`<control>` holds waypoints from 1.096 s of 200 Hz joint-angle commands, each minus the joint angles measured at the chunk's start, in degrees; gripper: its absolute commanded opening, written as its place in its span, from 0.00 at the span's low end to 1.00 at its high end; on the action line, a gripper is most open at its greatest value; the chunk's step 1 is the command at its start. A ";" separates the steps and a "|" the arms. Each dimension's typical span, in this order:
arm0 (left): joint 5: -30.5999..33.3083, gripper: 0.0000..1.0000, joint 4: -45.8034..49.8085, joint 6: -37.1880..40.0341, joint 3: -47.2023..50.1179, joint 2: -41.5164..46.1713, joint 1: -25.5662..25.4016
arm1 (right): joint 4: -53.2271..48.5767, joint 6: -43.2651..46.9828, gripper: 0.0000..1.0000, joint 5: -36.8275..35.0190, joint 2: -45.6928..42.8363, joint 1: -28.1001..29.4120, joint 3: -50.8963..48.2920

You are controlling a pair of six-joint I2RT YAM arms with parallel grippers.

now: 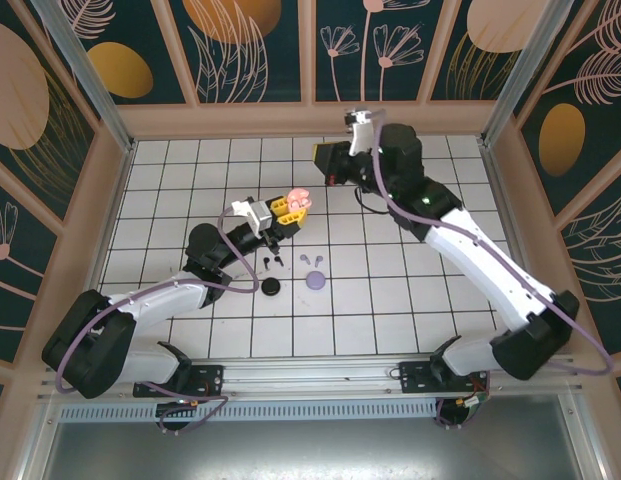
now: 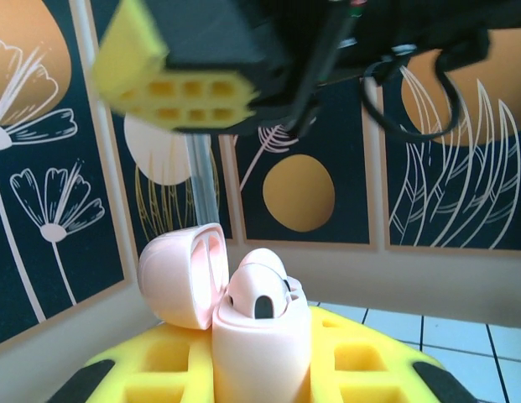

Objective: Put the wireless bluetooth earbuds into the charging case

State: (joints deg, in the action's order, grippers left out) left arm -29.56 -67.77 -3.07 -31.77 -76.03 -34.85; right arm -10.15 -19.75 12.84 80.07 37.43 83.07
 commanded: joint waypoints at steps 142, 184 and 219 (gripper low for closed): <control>0.93 0.00 -0.19 -2.03 -5.48 -6.07 -0.12 | -13.13 -6.12 0.00 3.55 -14.76 -5.59 -11.65; 5.28 0.00 15.03 -10.75 -13.54 -10.04 -0.22 | -10.08 -10.91 0.04 -8.51 -21.35 -12.34 -20.40; 9.93 0.00 30.01 -25.74 -23.56 -18.99 -0.76 | -7.83 -12.54 0.19 -10.95 -22.77 -15.88 -27.35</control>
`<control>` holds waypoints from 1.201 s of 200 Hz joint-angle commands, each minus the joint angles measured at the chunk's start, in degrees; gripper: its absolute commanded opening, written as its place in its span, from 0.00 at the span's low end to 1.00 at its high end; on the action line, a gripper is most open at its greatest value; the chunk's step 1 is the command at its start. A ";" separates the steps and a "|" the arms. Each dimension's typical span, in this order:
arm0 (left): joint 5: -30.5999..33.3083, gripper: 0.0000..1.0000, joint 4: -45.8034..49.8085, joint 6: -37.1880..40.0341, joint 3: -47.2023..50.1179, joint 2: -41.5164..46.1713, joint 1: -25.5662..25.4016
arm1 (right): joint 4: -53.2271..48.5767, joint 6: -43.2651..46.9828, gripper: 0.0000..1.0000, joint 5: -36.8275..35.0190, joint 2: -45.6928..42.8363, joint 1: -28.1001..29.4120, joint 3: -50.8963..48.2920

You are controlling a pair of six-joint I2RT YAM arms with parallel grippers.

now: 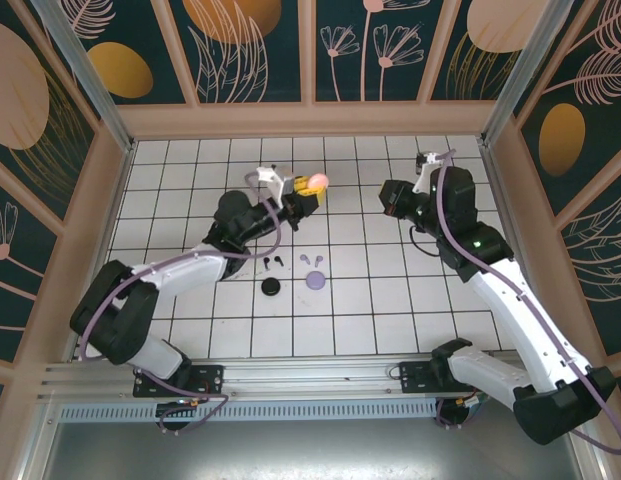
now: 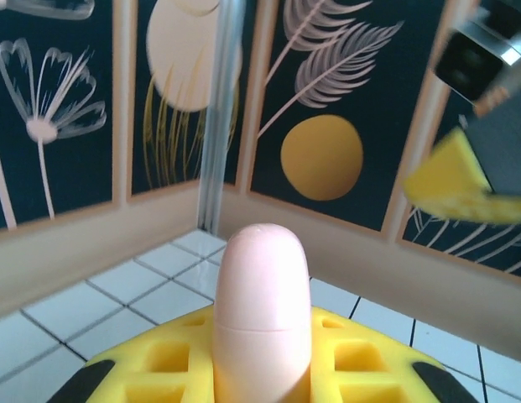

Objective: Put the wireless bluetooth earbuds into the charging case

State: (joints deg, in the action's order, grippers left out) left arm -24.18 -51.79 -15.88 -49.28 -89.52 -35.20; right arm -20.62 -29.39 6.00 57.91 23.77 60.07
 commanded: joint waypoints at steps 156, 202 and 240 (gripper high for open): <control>18.35 0.12 26.30 -52.80 -28.62 -36.69 -10.68 | 8.17 -4.28 0.46 1.27 -2.27 -9.96 -13.36; 18.74 0.19 26.69 -57.36 -32.07 -40.71 -10.68 | 7.81 -4.27 0.49 2.00 -2.85 -10.06 -12.90; 20.41 0.34 29.56 -57.37 -32.72 -40.86 -10.66 | 7.09 -4.01 0.52 2.17 -3.28 -10.04 -11.70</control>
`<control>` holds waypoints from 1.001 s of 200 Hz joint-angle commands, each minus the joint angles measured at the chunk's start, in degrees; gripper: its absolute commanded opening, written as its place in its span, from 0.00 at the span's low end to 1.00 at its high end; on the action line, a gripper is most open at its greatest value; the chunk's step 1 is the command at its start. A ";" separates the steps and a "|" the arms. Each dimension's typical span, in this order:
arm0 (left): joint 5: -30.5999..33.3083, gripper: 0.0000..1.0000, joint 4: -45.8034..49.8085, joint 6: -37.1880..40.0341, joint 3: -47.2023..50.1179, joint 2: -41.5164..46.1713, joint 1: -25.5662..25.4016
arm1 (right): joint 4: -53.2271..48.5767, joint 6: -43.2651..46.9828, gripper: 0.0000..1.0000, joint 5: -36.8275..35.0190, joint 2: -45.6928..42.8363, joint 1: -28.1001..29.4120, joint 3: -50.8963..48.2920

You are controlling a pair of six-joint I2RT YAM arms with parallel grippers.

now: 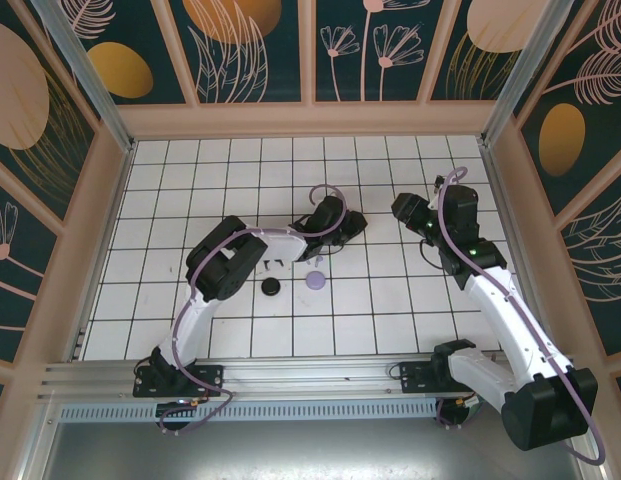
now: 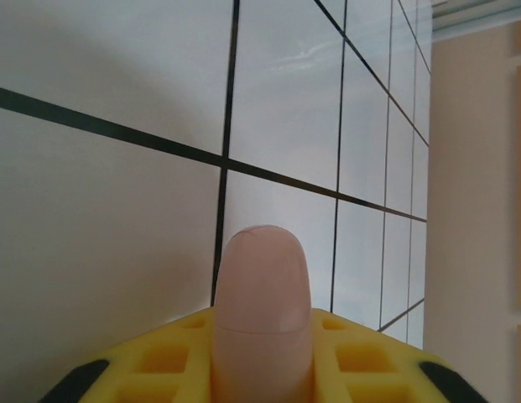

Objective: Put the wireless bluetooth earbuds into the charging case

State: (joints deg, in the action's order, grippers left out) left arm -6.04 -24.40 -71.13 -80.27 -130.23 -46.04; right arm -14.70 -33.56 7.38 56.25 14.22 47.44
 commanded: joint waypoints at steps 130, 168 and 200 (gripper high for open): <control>11.58 0.61 10.43 6.27 1.28 11.47 0.16 | -1.27 0.69 0.59 -0.43 -2.64 -0.61 2.67; 15.77 0.61 14.32 15.58 -1.09 17.56 0.22 | -1.47 0.84 0.59 0.26 -2.02 -0.63 2.04; 20.72 0.61 15.51 26.17 -1.34 23.12 0.29 | -1.74 2.22 0.61 3.45 -0.81 -0.36 1.28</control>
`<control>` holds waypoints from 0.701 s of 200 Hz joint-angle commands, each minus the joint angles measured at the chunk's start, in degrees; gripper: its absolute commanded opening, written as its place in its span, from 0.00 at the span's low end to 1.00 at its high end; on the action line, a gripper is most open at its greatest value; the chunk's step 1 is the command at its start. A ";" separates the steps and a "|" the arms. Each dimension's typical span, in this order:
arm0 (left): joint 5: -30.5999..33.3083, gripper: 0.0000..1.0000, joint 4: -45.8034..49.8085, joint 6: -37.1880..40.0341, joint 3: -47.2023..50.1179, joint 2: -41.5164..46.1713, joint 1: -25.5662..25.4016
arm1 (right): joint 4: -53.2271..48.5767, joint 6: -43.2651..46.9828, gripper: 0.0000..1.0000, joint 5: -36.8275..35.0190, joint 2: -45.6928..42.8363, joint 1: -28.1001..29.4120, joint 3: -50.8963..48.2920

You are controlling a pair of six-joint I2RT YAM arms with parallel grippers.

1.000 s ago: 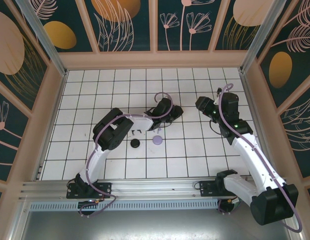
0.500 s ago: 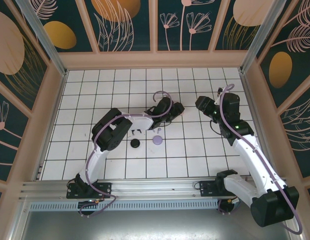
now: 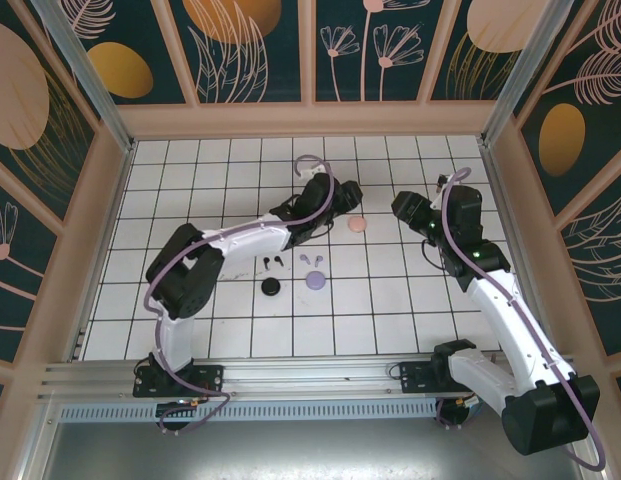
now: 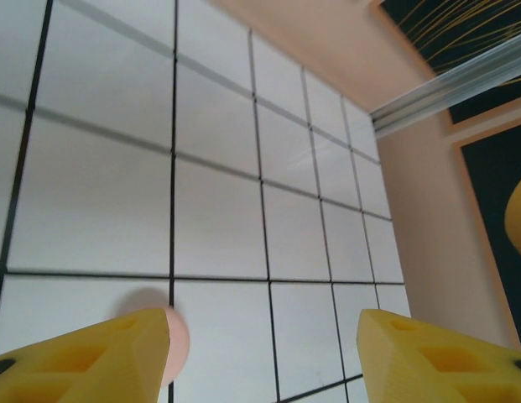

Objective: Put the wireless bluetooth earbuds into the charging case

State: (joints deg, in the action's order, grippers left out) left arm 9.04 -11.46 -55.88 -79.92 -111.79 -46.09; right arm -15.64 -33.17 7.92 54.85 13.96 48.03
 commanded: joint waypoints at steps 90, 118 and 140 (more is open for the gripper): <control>21.12 0.86 -3.46 30.26 12.43 22.23 0.46 | -1.84 0.89 0.64 -3.76 1.57 15.50 -6.17; 23.18 0.99 -5.48 32.12 16.93 27.15 0.48 | -0.46 -0.88 0.68 -6.00 2.45 18.73 -8.18; 25.05 0.99 -5.43 33.03 19.08 30.41 0.47 | 0.40 -1.71 0.73 -7.07 3.59 20.62 -9.14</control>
State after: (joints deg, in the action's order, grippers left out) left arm 30.13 -13.98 -26.33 -62.92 -85.32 -45.87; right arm -16.86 -33.21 4.05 57.30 32.56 40.21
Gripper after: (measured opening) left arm 0.987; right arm 0.699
